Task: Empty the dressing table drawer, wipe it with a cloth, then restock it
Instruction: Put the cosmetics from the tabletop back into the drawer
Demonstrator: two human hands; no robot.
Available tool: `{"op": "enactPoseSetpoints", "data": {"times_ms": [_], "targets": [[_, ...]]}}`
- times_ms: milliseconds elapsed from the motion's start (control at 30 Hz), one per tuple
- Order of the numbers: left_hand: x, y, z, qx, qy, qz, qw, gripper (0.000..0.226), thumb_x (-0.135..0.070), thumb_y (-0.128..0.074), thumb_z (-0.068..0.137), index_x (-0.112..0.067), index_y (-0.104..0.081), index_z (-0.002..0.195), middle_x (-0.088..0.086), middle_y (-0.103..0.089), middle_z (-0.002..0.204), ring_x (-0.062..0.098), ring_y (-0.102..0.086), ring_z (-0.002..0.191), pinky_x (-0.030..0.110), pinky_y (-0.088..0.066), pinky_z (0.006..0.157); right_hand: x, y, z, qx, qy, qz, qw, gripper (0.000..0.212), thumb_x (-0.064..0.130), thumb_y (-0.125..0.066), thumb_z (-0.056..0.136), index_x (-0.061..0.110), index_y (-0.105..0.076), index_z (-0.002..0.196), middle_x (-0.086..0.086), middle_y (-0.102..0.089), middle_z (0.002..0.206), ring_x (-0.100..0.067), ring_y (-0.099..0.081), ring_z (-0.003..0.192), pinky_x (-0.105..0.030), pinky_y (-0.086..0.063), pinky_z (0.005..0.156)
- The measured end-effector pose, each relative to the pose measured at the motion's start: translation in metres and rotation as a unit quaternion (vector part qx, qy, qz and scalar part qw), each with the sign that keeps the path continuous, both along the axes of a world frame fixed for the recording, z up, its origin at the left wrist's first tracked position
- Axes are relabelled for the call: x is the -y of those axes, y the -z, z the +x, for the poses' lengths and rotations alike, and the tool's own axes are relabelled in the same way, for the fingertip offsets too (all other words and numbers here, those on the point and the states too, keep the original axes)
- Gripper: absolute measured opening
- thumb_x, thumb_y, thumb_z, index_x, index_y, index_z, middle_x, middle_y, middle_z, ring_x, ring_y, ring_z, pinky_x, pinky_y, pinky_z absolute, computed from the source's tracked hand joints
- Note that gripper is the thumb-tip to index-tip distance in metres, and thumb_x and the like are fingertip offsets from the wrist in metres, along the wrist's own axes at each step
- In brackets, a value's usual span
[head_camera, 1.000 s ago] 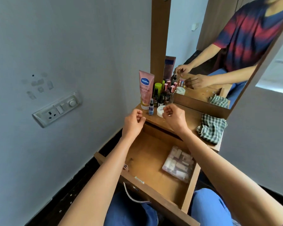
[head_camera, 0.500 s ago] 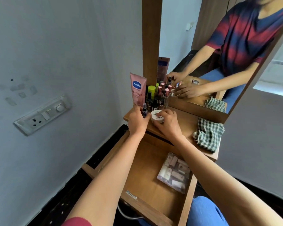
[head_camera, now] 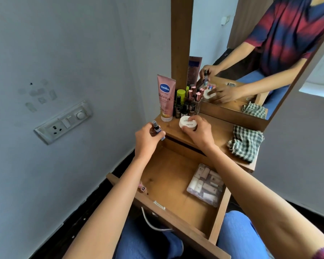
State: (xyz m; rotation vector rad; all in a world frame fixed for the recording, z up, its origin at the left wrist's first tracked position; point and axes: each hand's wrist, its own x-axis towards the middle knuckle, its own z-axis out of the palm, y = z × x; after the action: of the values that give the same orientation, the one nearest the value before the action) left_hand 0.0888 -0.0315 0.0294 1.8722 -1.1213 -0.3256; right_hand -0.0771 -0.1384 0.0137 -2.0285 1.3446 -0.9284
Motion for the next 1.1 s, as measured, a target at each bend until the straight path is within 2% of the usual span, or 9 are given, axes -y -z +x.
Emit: {"op": "enactPoseSetpoints", "data": {"times_ms": [100, 233, 333, 400, 500, 633, 900, 1000, 1100], "targets": [[-0.024, 0.009, 0.014, 0.003, 0.008, 0.023, 1.000, 0.028, -0.031, -0.078, 0.077, -0.016, -0.068, 0.098, -0.002, -0.071, 0.092, 0.011, -0.067, 0.083, 0.019, -0.048, 0.069, -0.027, -0.002, 0.001, 0.039, -0.012, -0.044, 0.998, 0.044, 0.033, -0.072, 0.081, 0.015, -0.054, 0.117, -0.006, -0.057, 0.118, -0.020, -0.051, 0.108, -0.027, -0.040, 0.083], [-0.053, 0.020, 0.023, 0.065, 0.011, 0.073, 0.995, 0.032, -0.036, -0.077, 0.077, -0.017, -0.067, 0.101, -0.003, -0.070, 0.094, 0.014, -0.065, 0.087, 0.022, -0.047, 0.067, -0.070, 0.012, 0.006, 0.043, -0.067, -0.078, 0.994, 0.045, 0.033, -0.073, 0.081, 0.012, -0.052, 0.115, -0.004, -0.055, 0.112, -0.015, -0.049, 0.101, -0.022, -0.035, 0.082], [-0.066, 0.030, 0.027, 0.096, 0.013, 0.113, 0.989, 0.035, -0.037, -0.077, 0.077, -0.019, -0.064, 0.104, -0.001, -0.070, 0.101, 0.017, -0.065, 0.093, 0.022, -0.046, 0.069, -0.093, 0.033, 0.008, 0.020, -0.109, -0.051, 0.993, 0.046, 0.036, -0.073, 0.080, 0.013, -0.053, 0.115, -0.002, -0.054, 0.112, -0.014, -0.047, 0.103, -0.020, -0.033, 0.082], [-0.071, 0.037, 0.028, 0.113, 0.016, 0.144, 0.983, 0.036, -0.039, -0.076, 0.077, -0.020, -0.064, 0.105, -0.001, -0.069, 0.102, 0.018, -0.065, 0.094, 0.023, -0.050, 0.069, -0.102, 0.049, 0.010, 0.010, -0.124, -0.033, 0.992, 0.045, 0.037, -0.072, 0.080, 0.014, -0.053, 0.114, -0.002, -0.055, 0.112, -0.016, -0.049, 0.104, -0.022, -0.037, 0.084], [-0.078, 0.046, 0.028, 0.140, 0.006, 0.185, 0.973, 0.035, -0.039, -0.075, 0.078, -0.020, -0.066, 0.106, 0.000, -0.070, 0.101, 0.018, -0.067, 0.093, 0.026, -0.054, 0.071, -0.113, 0.069, 0.012, -0.019, -0.137, 0.011, 0.990, 0.045, 0.035, -0.072, 0.080, 0.015, -0.052, 0.115, -0.003, -0.055, 0.114, -0.018, -0.049, 0.106, -0.026, -0.040, 0.086], [-0.080, 0.052, 0.028, 0.147, -0.017, 0.190, 0.970, 0.030, -0.034, -0.076, 0.078, -0.018, -0.068, 0.102, 0.001, -0.071, 0.096, 0.018, -0.068, 0.087, 0.028, -0.056, 0.067, -0.119, 0.088, 0.017, -0.060, -0.149, 0.052, 0.986, 0.047, 0.035, -0.072, 0.080, 0.015, -0.050, 0.116, -0.006, -0.052, 0.115, -0.021, -0.047, 0.108, -0.027, -0.040, 0.086], [-0.078, 0.055, 0.024, 0.196, -0.008, 0.202, 0.960, 0.027, -0.031, -0.076, 0.080, -0.015, -0.064, 0.099, 0.003, -0.069, 0.094, 0.018, -0.068, 0.084, 0.026, -0.054, 0.064, -0.120, 0.104, 0.015, -0.136, -0.118, 0.078, 0.981, 0.052, 0.026, -0.072, 0.081, 0.010, -0.050, 0.124, -0.015, -0.048, 0.117, -0.034, -0.050, 0.109, -0.040, -0.048, 0.089], [-0.080, 0.053, 0.023, 0.251, -0.011, 0.233, 0.939, 0.031, -0.040, -0.072, 0.081, -0.019, -0.062, 0.101, 0.000, -0.068, 0.095, 0.017, -0.066, 0.085, 0.024, -0.047, 0.058, -0.118, 0.104, 0.015, -0.175, -0.099, 0.057, 0.978, 0.050, 0.023, -0.071, 0.083, 0.010, -0.051, 0.127, -0.016, -0.046, 0.121, -0.035, -0.048, 0.111, -0.041, -0.047, 0.089], [-0.080, 0.049, 0.021, 0.294, -0.004, 0.260, 0.920, 0.035, -0.043, -0.070, 0.082, -0.019, -0.060, 0.106, 0.002, -0.068, 0.099, 0.018, -0.066, 0.089, 0.025, -0.042, 0.058, -0.115, 0.101, 0.013, -0.195, -0.066, 0.033, 0.978, 0.043, 0.009, -0.063, 0.085, 0.010, -0.054, 0.128, -0.015, -0.044, 0.124, -0.035, -0.046, 0.113, -0.041, -0.047, 0.091]]}}
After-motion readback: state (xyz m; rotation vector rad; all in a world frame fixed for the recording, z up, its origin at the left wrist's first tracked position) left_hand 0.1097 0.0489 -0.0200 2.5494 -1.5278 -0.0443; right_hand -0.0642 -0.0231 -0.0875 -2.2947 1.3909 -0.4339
